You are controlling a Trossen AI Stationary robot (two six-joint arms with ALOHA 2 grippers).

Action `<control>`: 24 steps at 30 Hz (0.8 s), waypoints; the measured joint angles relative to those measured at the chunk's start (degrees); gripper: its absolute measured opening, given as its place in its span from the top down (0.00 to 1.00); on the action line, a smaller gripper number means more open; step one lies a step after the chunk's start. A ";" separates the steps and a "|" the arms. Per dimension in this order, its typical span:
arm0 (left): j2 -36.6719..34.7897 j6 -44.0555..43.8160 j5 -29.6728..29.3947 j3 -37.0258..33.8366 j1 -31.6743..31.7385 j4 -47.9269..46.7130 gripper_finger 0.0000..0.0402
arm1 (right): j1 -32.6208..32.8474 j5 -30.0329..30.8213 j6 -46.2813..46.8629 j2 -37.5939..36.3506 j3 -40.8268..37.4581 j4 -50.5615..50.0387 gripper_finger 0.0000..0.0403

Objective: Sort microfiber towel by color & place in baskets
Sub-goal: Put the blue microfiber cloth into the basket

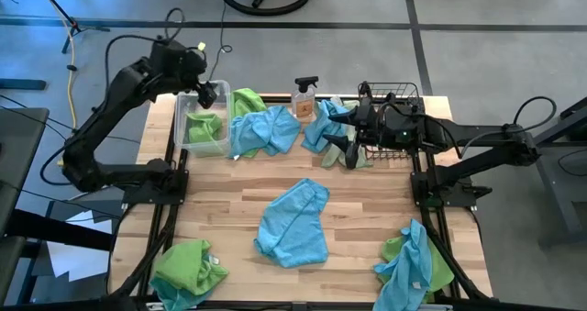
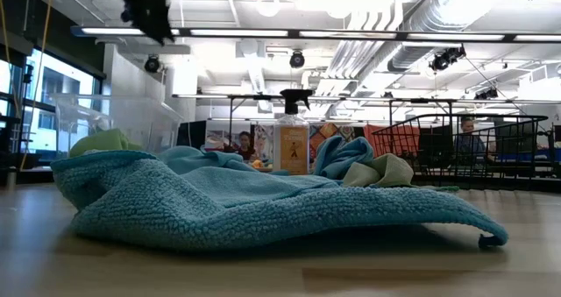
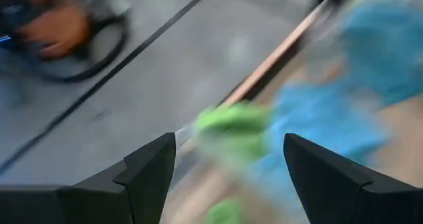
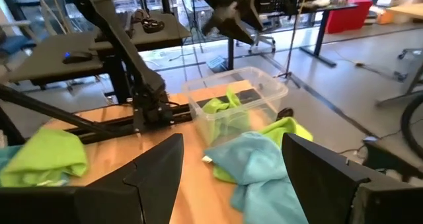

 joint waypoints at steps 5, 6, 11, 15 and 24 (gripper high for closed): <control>-3.46 -11.53 11.97 0.00 -4.98 7.92 0.33 | -1.14 0.16 3.05 0.00 0.00 0.00 0.37; -3.84 -13.76 12.80 0.00 -6.56 9.33 0.33 | -1.36 0.13 3.51 0.00 0.00 0.01 0.37; -4.86 -18.84 13.45 0.00 -16.37 13.59 0.33 | -1.65 -1.00 3.51 0.00 0.00 0.01 0.37; -4.27 -21.96 12.61 -0.02 -26.10 16.92 0.33 | -1.65 -1.16 3.49 0.00 0.00 0.01 0.37; -2.10 -27.20 4.63 -0.09 -47.94 24.74 0.33 | -1.65 -1.22 3.49 0.00 0.00 0.94 0.37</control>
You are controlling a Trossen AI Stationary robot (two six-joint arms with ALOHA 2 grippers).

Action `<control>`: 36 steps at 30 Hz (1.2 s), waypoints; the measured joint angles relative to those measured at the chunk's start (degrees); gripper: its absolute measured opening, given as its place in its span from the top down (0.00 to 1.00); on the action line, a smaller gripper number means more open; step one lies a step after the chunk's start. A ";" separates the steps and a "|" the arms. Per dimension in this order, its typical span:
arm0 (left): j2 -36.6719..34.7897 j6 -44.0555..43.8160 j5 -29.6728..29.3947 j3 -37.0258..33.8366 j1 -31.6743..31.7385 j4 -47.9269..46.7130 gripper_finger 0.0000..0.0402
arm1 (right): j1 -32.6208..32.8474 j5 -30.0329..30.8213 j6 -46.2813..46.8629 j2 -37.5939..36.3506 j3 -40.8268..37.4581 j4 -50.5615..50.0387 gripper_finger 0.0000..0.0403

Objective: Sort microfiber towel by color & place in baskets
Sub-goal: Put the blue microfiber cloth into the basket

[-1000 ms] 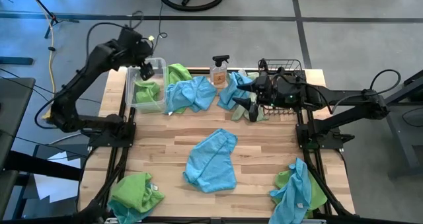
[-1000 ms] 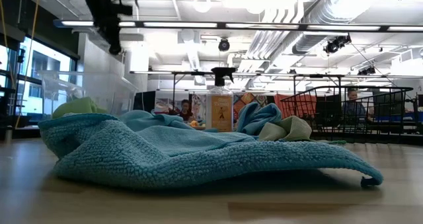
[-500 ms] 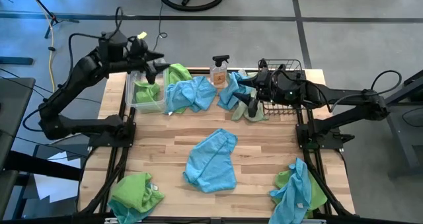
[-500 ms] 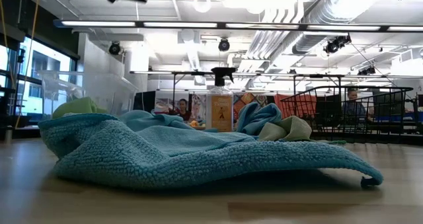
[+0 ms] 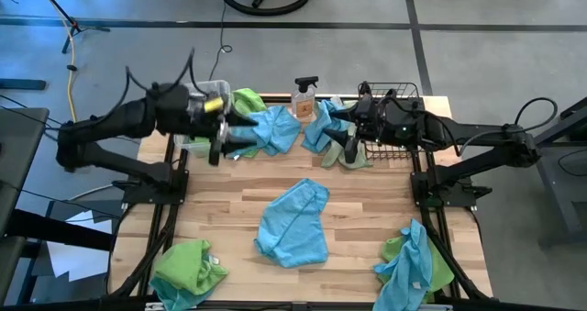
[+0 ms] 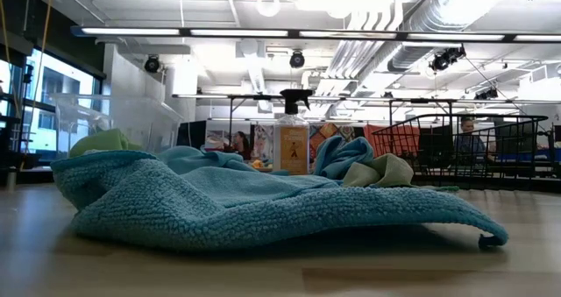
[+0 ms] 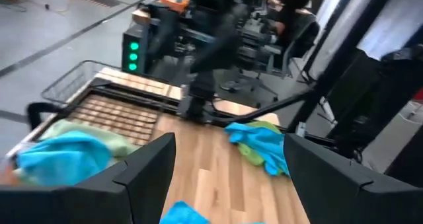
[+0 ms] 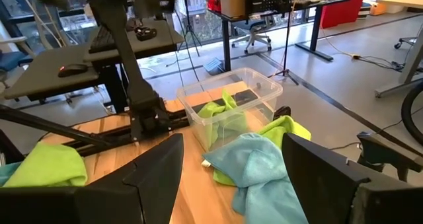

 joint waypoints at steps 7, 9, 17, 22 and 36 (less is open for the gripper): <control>1.00 1.82 -15.89 0.00 -12.29 1.13 0.33 | -0.02 -1.09 -0.01 -0.02 0.00 2.31 0.37; 0.91 3.30 -19.18 0.00 -14.02 2.68 0.33 | -0.02 -2.90 0.00 -0.02 0.00 2.57 0.37; 0.80 7.95 -18.35 -1.46 -14.76 7.69 0.33 | 0.00 -6.19 0.08 -0.02 0.00 4.38 0.37; 0.53 4.97 -12.97 -10.41 -13.20 17.73 0.33 | 0.00 -6.19 0.72 -0.02 0.00 5.00 0.37; 4.63 3.93 -10.20 -20.36 -12.45 12.21 0.33 | 0.00 -7.49 7.86 -0.02 0.00 4.72 0.37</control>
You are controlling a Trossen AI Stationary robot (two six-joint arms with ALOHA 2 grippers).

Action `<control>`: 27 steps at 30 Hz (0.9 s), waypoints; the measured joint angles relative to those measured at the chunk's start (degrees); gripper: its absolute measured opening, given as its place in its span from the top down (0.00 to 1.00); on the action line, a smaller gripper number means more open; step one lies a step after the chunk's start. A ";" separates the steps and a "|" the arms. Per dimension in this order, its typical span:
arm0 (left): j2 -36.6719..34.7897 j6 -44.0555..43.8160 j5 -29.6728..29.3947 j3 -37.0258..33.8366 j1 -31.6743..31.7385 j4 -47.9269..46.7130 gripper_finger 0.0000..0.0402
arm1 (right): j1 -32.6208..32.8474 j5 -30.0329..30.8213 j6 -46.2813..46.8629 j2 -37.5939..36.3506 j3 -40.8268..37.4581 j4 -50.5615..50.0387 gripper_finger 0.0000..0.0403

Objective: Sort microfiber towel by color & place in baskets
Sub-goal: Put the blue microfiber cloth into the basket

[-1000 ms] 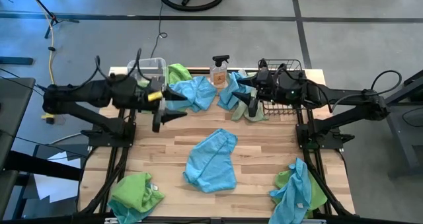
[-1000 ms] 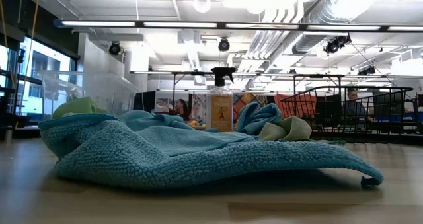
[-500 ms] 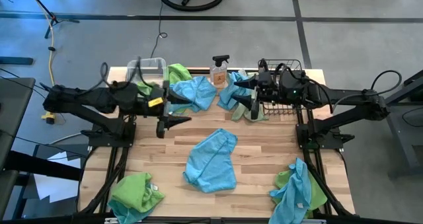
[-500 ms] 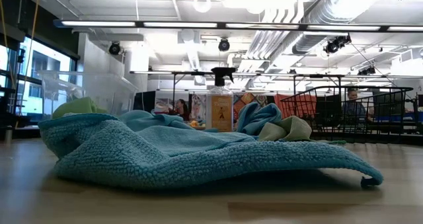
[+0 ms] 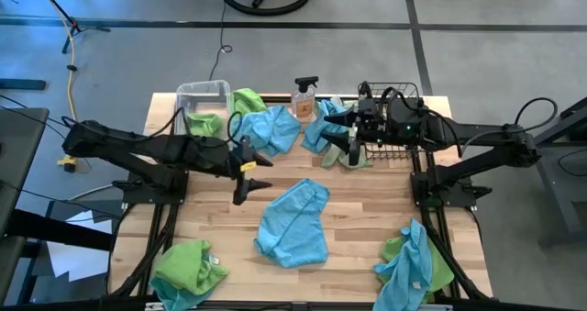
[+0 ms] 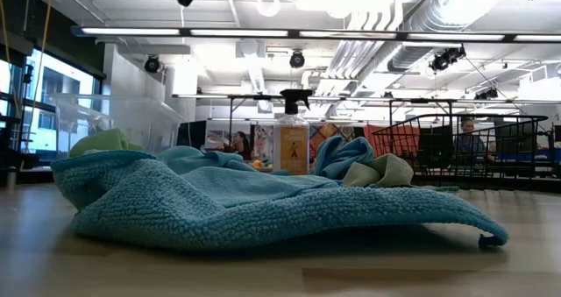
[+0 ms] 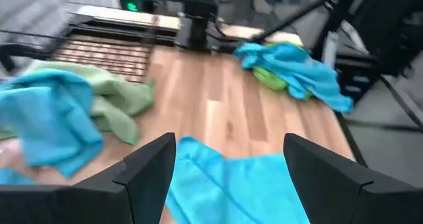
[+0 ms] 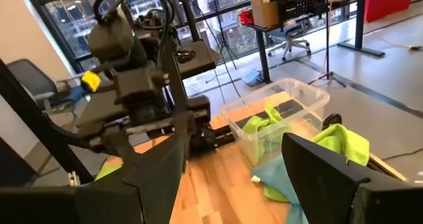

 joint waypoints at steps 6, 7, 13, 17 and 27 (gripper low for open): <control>8.81 0.00 4.40 5.23 -0.48 -8.18 0.33 | 0.00 0.01 1.19 0.00 0.00 -1.60 0.37; 10.63 -0.01 4.41 6.32 -0.74 -9.50 0.33 | 0.00 0.01 1.19 0.00 0.00 -1.68 0.37; 20.42 -4.26 1.22 10.69 -2.41 -12.95 0.33 | 0.02 -2.36 -0.71 -0.02 0.00 -4.42 0.37; 25.74 -10.90 -0.75 11.09 -2.99 -14.11 0.33 | 0.04 -5.66 -2.56 -0.02 0.00 -8.95 0.37; 38.21 -15.11 0.34 11.07 -2.70 -16.40 0.33 | 0.04 -8.62 -6.70 -0.02 0.00 -11.24 0.37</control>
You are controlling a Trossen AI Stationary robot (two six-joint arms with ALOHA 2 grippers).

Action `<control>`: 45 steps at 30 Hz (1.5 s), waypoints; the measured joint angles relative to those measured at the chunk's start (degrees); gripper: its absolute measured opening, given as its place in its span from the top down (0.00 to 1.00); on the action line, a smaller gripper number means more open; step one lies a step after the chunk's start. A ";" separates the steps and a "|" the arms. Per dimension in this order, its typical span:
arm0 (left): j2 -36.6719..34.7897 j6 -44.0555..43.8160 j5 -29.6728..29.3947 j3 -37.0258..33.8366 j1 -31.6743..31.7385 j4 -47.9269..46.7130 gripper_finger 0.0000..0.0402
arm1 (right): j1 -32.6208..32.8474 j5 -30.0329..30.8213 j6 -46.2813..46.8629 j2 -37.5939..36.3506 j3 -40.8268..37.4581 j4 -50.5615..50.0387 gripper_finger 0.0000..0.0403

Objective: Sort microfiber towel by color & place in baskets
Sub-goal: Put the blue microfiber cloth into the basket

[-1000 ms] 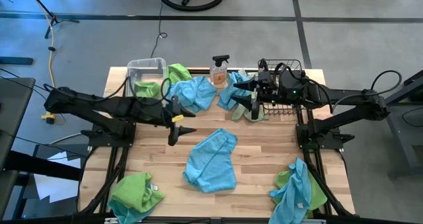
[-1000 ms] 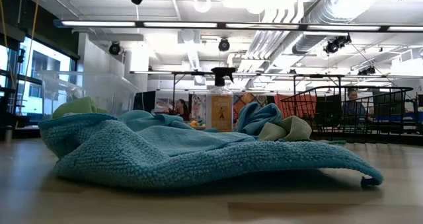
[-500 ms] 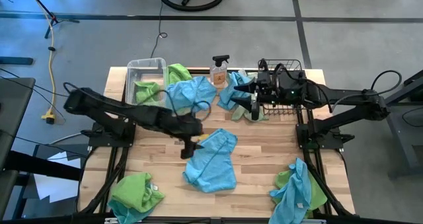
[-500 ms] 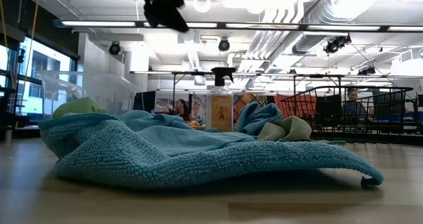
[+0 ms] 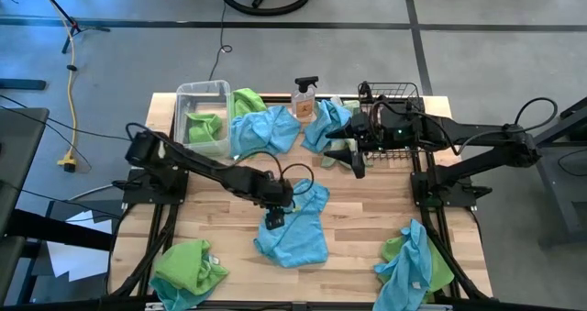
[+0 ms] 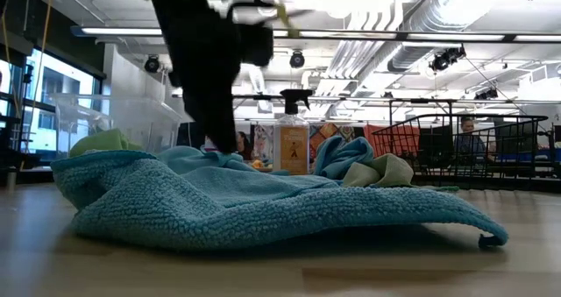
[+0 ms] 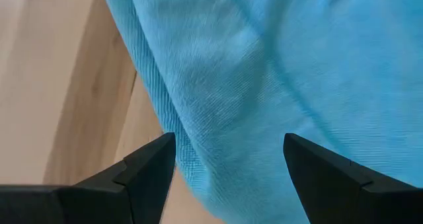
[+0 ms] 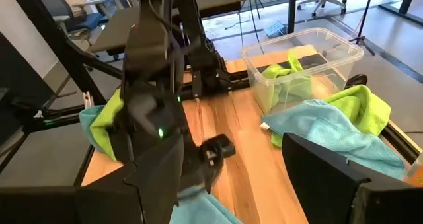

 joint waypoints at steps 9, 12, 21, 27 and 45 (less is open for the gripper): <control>5.72 0.06 -0.11 -0.02 0.05 0.87 0.33 | 0.00 0.02 1.86 0.00 0.00 0.04 0.37; 6.88 0.06 -0.58 -0.01 0.05 1.49 0.33 | 0.00 0.17 2.33 0.00 0.00 0.38 0.37; 7.45 0.70 1.60 0.04 0.67 4.16 0.86 | 0.00 0.46 4.43 0.00 0.00 2.77 0.37; 2.28 6.08 4.47 -0.23 0.10 3.75 0.99 | 0.00 0.47 6.09 -0.01 0.00 4.28 0.37; -34.53 13.77 -8.58 -0.35 0.13 2.97 1.00 | 0.16 -4.18 8.92 1.05 0.00 14.84 0.37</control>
